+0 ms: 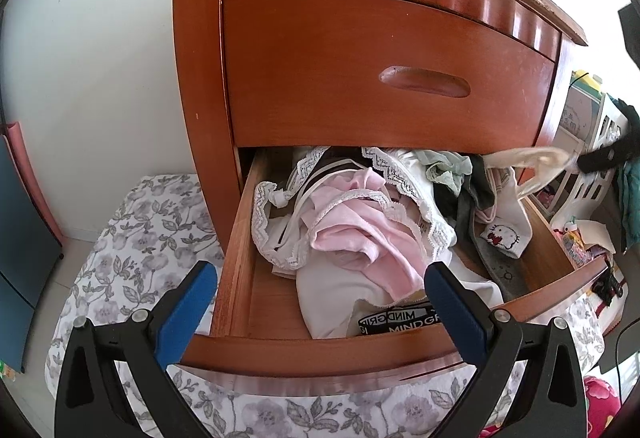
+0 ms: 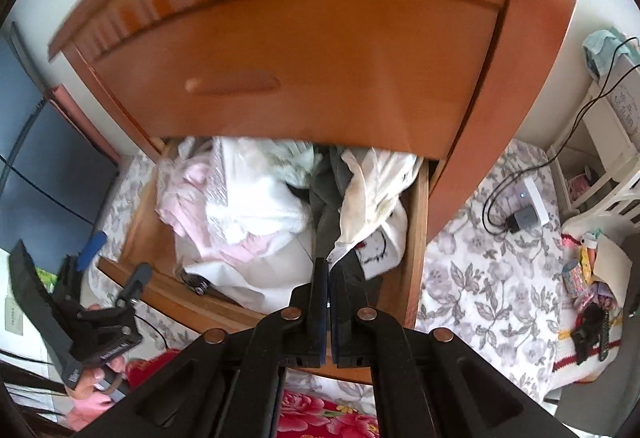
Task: Take underwear out of drawer
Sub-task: 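Lift the cream cloth out of the drawer with the right gripper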
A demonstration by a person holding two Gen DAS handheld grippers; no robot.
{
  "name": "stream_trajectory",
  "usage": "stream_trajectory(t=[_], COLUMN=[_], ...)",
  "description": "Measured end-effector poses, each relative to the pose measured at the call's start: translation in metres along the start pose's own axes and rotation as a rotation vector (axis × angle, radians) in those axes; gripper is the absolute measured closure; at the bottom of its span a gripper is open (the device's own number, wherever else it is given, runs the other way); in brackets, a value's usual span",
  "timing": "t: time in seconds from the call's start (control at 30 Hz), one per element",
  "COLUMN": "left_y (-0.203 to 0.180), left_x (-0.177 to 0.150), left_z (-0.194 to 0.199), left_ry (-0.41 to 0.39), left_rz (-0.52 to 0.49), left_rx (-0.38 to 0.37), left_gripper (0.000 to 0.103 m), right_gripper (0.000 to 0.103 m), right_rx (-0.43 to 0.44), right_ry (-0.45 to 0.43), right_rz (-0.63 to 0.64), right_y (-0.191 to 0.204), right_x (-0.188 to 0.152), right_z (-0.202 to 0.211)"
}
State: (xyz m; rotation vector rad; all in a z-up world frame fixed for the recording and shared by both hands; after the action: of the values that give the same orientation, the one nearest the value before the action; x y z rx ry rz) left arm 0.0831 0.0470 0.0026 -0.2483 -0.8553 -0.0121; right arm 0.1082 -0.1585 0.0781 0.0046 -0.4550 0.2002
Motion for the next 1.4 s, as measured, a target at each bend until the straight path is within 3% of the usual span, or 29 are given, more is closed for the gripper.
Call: stream_trajectory(t=[0.67,1.23,1.4], left_y=[-0.001,-0.004,-0.007], left_x=[0.000,0.001,0.000], left_z=[0.002,0.010,0.010], left_ry=[-0.007,-0.026,-0.027], left_rz=[-0.003,-0.001,-0.011], left_rx=[-0.007,-0.030,-0.038], left_gripper=[0.000,0.000,0.000], right_gripper=[0.103,0.103,0.103], right_rx=[0.015,-0.195,-0.300], right_ry=[-0.350,-0.535,-0.627], right_rz=[0.061,-0.048,-0.043], right_y=[0.040,0.000,-0.009], right_x=[0.029,0.038,0.034], right_z=[0.114,0.217,0.257])
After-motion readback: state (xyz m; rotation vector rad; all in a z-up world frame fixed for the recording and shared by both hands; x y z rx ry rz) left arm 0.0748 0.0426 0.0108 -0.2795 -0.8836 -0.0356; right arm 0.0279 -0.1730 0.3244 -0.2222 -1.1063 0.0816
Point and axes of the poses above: each gripper's, at about its wrist camera, not at the fingertips, and z roughly against the way its jaws point, y to its left, x to its top, the point moved 1 cm from there along -z, roughly the way its jaws point, and after that the axes turned 13 degrees about z, right-handed, at the moved point
